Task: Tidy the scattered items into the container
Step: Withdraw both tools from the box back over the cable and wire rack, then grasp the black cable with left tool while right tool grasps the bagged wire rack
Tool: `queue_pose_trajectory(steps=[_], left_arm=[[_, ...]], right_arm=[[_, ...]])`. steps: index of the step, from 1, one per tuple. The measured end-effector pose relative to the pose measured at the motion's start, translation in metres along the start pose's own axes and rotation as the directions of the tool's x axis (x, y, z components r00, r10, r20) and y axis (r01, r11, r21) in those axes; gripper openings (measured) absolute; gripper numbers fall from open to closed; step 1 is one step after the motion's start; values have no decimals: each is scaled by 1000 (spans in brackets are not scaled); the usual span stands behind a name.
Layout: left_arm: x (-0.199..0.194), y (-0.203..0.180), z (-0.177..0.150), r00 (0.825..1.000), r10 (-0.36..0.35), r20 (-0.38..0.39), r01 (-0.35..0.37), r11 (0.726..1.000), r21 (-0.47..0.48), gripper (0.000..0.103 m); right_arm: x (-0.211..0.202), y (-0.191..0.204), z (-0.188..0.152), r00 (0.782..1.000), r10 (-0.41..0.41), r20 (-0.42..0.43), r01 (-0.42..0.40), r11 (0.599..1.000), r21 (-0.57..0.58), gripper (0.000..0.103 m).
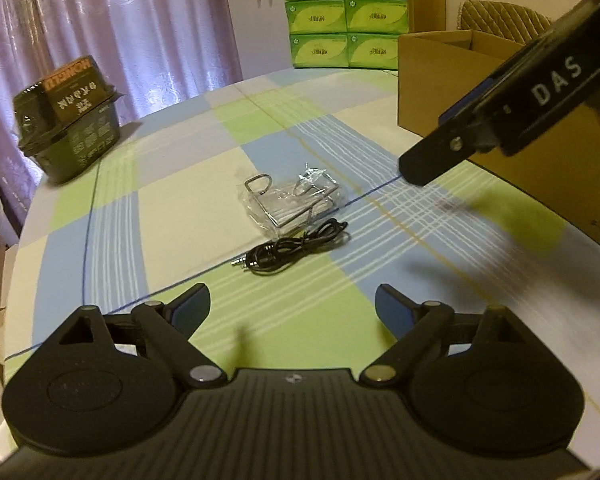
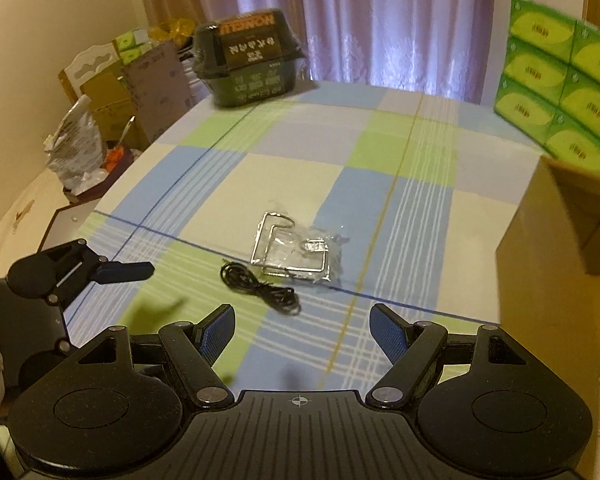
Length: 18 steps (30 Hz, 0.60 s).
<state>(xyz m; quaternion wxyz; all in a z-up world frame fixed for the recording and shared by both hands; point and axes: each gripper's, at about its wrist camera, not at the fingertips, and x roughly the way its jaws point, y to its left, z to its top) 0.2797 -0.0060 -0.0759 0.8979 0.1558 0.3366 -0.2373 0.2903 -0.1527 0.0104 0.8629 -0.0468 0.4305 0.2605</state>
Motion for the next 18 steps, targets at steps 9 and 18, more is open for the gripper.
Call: queue_pose_trajectory(steps=[9,18], left_arm=[[37,12,13,997,-63,48,61,997,39,87],[71,7,21,983,-181,14,179,979,97,82]], right_arm=[[33,-16,13,1000,-9,19,8,998,59,80],[39,-30,10,999,-18,35,14,994,109,80]])
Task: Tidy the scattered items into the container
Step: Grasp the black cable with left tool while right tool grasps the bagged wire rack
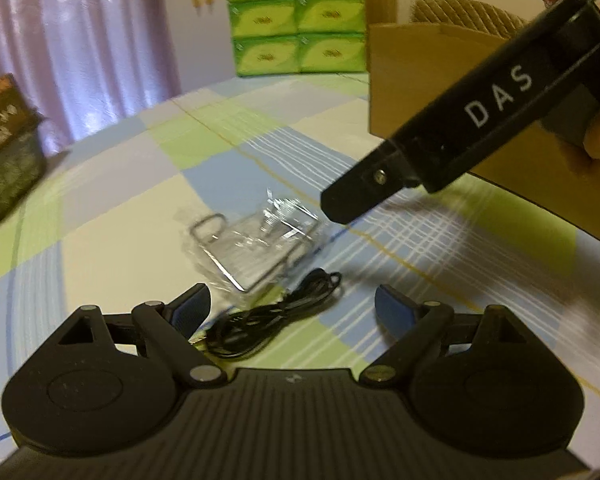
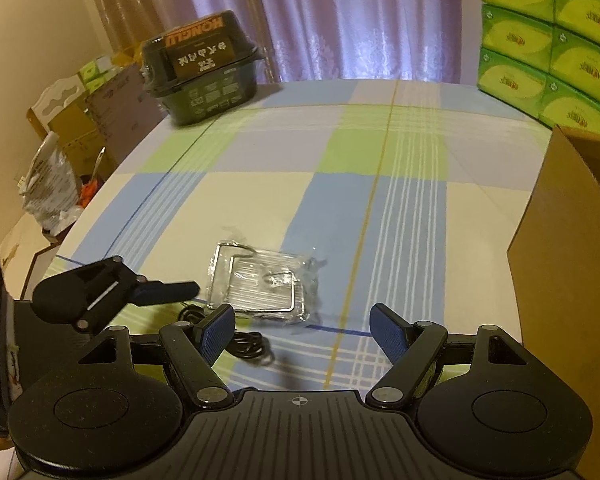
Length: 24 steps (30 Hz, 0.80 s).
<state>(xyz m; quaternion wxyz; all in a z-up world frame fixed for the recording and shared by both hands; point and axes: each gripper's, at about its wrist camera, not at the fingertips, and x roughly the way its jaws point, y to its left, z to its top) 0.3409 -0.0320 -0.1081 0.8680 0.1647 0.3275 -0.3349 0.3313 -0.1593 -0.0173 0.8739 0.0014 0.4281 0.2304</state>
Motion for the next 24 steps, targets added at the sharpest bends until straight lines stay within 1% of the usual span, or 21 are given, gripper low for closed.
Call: queue_pose_trajectory(steps=[1,3,4,5,7,8,10,13,15,19,21,23,24], left_arm=[[2,1,-1,1000,-2,-6,2,1000,-5,80],[2,4,-2,1000,-10,-22,10,999,-31,71],[1,6,-2,1000,-1,-29,-1,999,-45,60],[-2,7,-1,999,20,-43,-22,999,-48,44],[-7,10,-1,996,46,-78,-51,997,-64,29],[-9,12,-1,994,51,-100,-59,995,-80,26],[-14,14,-4,991,56,-122,-70,991,-110,26],[-22,12,-8,985,85,-147,-102,989,-109,25],[-26,12,-9,981,97,-170,-117,987,-114,23],[-34,17,-14,968,135,-213,-163,980,-118,22],[-36,25,-17,968,145,-206,-178,972,-152,28],[-36,32,-22,971,156,-182,-190,964,-186,50],[-36,34,-23,973,158,-170,-190,962,-194,54]], right_arm=[[1,0,-1,1000,0,-3,0,1000,0,80],[2,-1,-4,1000,-1,-9,1,1000,3,80],[2,-1,-5,1000,-2,-11,2,1000,5,80],[1,0,-6,1000,-2,-12,2,1000,6,80],[1,0,-7,1000,3,-10,-3,1000,6,80],[0,1,-7,1000,6,-11,-6,1000,4,80],[2,4,-7,1000,12,-12,-12,1000,-2,80],[8,9,-5,1000,21,-13,-22,1000,-9,80],[12,11,-4,1000,23,-19,-24,1000,-9,80],[17,15,-4,999,26,-26,-26,1000,-13,80],[20,16,-4,999,27,-30,-27,1000,-16,80],[24,18,-4,999,29,-31,-29,999,-18,80],[25,20,-4,999,30,-32,-30,999,-18,80]])
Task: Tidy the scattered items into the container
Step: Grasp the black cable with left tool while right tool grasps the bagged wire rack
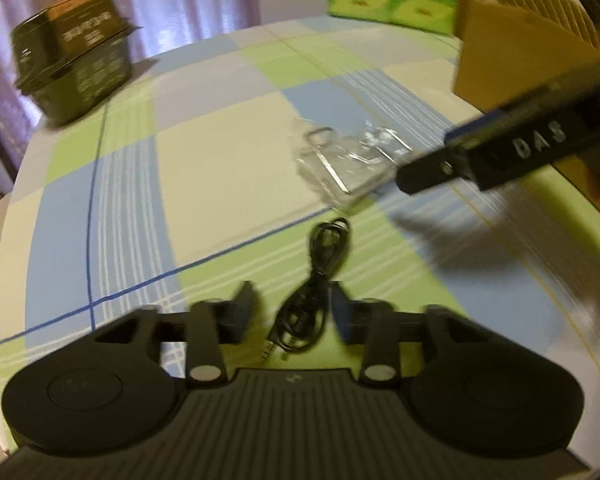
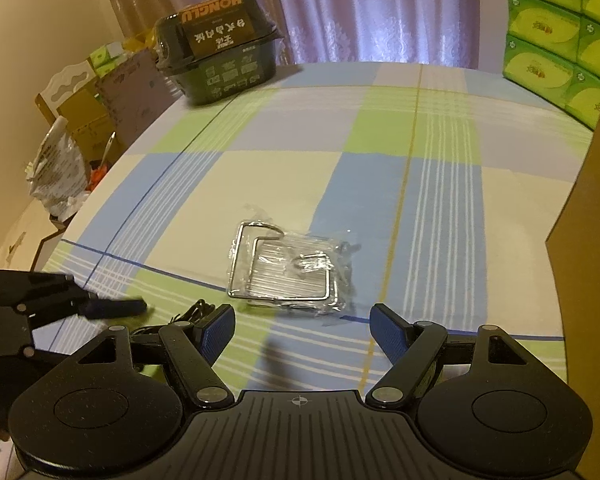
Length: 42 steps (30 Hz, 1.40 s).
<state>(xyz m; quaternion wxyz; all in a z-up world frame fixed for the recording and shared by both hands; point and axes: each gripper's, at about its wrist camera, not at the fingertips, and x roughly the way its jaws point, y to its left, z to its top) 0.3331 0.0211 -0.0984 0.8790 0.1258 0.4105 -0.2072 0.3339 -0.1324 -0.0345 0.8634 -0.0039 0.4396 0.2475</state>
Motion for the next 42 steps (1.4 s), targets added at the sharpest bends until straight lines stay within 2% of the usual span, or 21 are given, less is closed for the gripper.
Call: queue_pose_trajectory(steps=[5,6,8,11,15,16,17,24,25,27,28,29,32,34,36,38,42], left_arm=[[5,2,3,999,-25,24,26,999,-20,54],[5,1,4,999,-30,21,30,999,-16,50],[4,0,7,999,-45,10,45,998,-35,18],[2,3,10,1000,-20,-18,19,998,-64,15],[2,7,9,999,-19,-30,16,997,-77,15],[2,7,9,999,-16,-31,13,997,-73,15],[2,7,9,999,-15,-31,13,997,-72,15],[2,7,8,1000,-12,-24,11,997,-75,16],[2,6,8,1000,-10,-20,8,997,-76,19],[2,5,7,1000,4,-8,-4,997,-77,37],[1,5,7,1000,5,3,-5,997,-73,49],[1,4,7,1000,5,17,-4,998,-69,50],[2,2,8,1000,-3,23,4,997,-72,49],[4,1,8,1000,-4,5,5,998,-68,45],[4,0,8,1000,-12,1,12,997,-71,30],[2,-3,10,1000,-20,-7,19,998,-66,11],[-2,-11,8,998,-65,-9,65,996,-60,10]], right_arm=[[5,6,2,1000,1,8,-1,1000,-11,80],[7,7,3,1000,0,7,0,1000,-14,80],[10,9,3,1000,-5,5,5,1000,-25,80],[17,14,4,1000,-23,8,23,998,-53,80],[28,17,8,998,-50,22,52,996,-66,80],[30,17,8,998,-53,26,54,996,-67,94],[32,18,9,998,-60,33,62,996,-66,103],[50,22,14,996,-82,33,84,993,-83,103],[53,23,14,996,-85,30,87,992,-88,103],[56,23,15,995,-94,20,95,991,-91,103],[57,23,14,995,-97,14,98,991,-92,91],[58,22,14,995,-97,5,97,991,-93,79],[54,22,12,994,-106,7,106,989,-104,75],[48,21,8,993,-116,11,116,988,-103,74],[41,19,3,993,-117,16,118,989,-91,72],[30,16,-5,993,-119,16,120,989,-85,72],[3,12,-25,991,-131,15,132,989,-60,72]])
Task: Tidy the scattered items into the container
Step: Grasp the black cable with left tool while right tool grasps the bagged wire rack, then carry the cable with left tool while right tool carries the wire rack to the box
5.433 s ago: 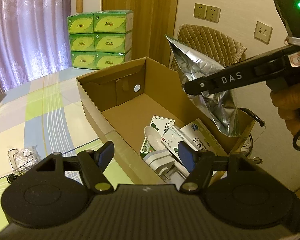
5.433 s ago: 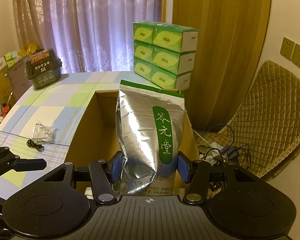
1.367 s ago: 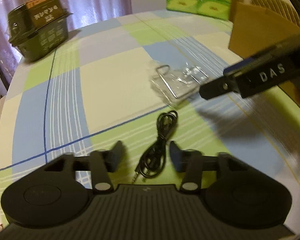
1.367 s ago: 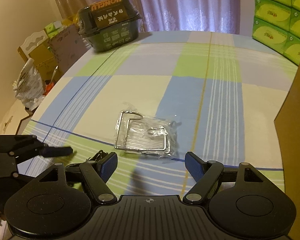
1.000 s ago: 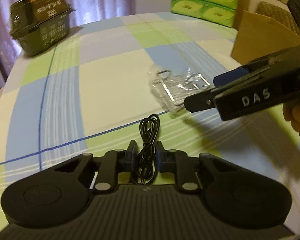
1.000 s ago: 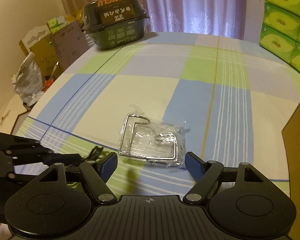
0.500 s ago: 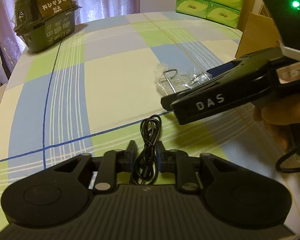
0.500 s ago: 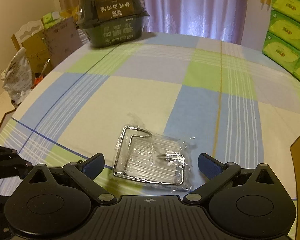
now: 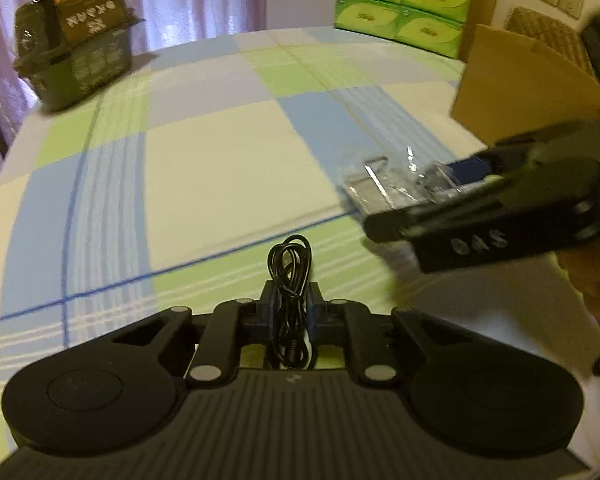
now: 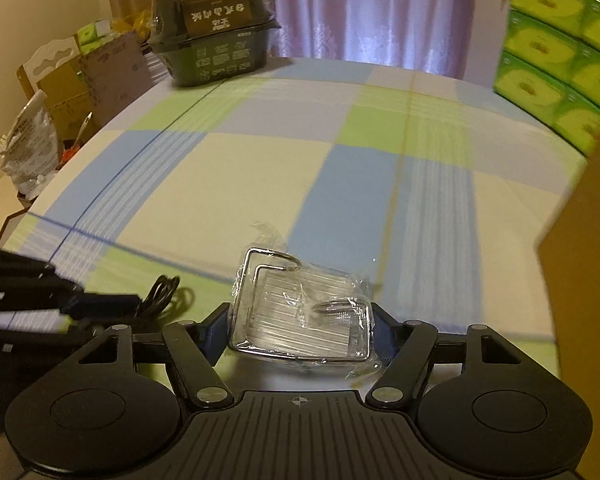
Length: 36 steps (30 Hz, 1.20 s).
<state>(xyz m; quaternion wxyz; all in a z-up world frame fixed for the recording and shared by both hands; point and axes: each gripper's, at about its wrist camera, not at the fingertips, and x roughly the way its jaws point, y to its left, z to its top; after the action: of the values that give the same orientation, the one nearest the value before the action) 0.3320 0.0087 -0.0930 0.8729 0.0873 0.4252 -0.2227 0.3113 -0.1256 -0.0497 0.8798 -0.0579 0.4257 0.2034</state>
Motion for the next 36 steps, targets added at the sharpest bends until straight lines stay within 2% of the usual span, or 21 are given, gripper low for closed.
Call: queue_pose_trajectory(steps=[6,10,14,18,19,22,25,30,31,32,36], left_arm=[[-9,-28,-7,1000,-6,-23,7,999,48,10],[-24,-55,-23,999,-19,-33,20,999,36,10],[-38,-79,-42,998,-41,-40,42,999,31,10],[-39,-91,-45,996,-77,-38,79,995,59,11],[-39,-92,-46,997,-76,-33,78,995,65,12],[-39,-92,-49,996,-80,-23,82,993,90,33],[-39,-93,-50,998,-66,-20,68,990,120,33],[-38,-92,-47,997,-67,-45,72,992,104,32],[-38,-92,-46,997,-63,-48,68,993,101,26],[-37,-91,-45,997,-65,-48,69,993,100,12],[-48,-87,-42,997,-81,11,81,995,58,12]], right_arm=[[-45,-7,-37,1000,-13,-3,14,998,54,72],[-71,-11,-62,1000,-25,-12,25,997,68,72],[-87,-12,-84,999,-22,-27,24,997,78,72],[-94,-12,-99,999,-39,-36,41,997,71,72],[-95,-12,-101,998,-44,-35,47,997,68,72],[-98,-13,-106,998,-62,-30,64,996,61,72],[-98,-14,-109,997,-77,-26,78,996,53,72],[-96,-17,-115,997,-80,-16,81,995,52,72],[-96,-17,-115,997,-79,-14,79,995,53,72],[-96,-18,-115,997,-77,-12,78,995,55,72],[-96,-20,-114,997,-74,-6,74,996,57,72]])
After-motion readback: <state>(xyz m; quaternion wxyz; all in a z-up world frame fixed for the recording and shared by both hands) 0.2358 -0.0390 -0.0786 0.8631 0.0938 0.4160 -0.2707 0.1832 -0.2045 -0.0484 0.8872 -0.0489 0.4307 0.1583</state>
